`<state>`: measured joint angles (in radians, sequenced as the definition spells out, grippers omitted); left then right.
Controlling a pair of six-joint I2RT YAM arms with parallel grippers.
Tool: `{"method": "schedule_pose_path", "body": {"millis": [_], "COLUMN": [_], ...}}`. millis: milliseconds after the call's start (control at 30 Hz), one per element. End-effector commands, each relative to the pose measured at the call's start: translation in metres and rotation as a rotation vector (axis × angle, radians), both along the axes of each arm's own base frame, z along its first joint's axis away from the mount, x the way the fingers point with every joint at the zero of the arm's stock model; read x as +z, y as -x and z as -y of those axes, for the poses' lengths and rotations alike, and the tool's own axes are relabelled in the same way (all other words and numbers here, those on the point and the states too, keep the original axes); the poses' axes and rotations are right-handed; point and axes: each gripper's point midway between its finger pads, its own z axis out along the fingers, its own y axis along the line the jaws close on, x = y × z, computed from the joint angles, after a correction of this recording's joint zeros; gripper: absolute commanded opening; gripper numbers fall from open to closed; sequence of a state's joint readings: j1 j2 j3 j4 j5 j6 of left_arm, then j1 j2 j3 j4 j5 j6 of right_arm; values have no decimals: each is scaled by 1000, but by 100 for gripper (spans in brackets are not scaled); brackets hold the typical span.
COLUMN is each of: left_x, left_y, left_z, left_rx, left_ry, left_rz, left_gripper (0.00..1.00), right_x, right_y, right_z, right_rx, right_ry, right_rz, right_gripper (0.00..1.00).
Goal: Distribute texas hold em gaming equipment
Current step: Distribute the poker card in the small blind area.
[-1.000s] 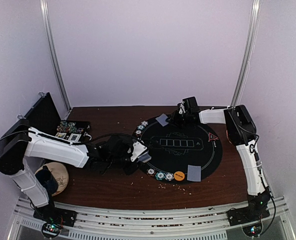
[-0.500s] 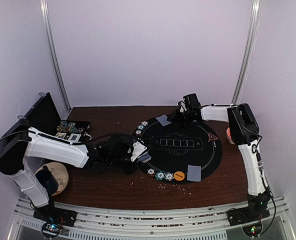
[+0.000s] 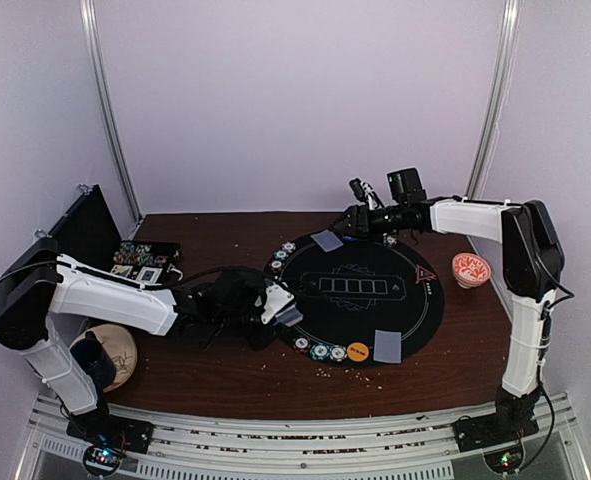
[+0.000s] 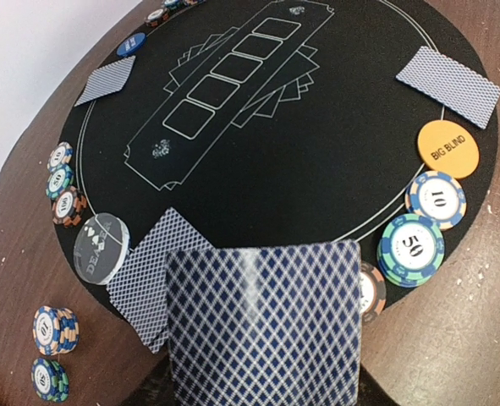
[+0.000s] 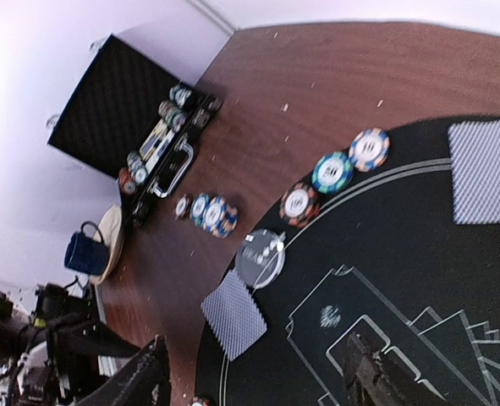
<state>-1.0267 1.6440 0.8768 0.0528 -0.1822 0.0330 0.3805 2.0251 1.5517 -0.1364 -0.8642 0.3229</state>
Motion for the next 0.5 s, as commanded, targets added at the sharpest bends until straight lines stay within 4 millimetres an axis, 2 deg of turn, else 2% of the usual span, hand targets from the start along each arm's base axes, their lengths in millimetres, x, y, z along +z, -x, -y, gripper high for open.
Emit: {"method": "schedule_pose_path", "body": {"millis": [0,167,400,467], "left_x": [18,19,22,21], "left_y": [-4,-4,-4,-4], "left_z": [13,13,13,13], "left_rx": [-16,-15,-16,-15], "left_ry": [63,65,71,68], "left_rz": [30,32,36,34], "left_gripper": [15,15,15,15], "right_x": [-9,-27,-56,-63], "right_y": [59,101,126,138], "right_z": [-26,-47,-65,-68], "right_rx": [257,402,499,552], "right_ry": [-79,-39,-19,-11], "right_rz": [-13,-46,-154,-202], "right_gripper": [71,71,72,71]}}
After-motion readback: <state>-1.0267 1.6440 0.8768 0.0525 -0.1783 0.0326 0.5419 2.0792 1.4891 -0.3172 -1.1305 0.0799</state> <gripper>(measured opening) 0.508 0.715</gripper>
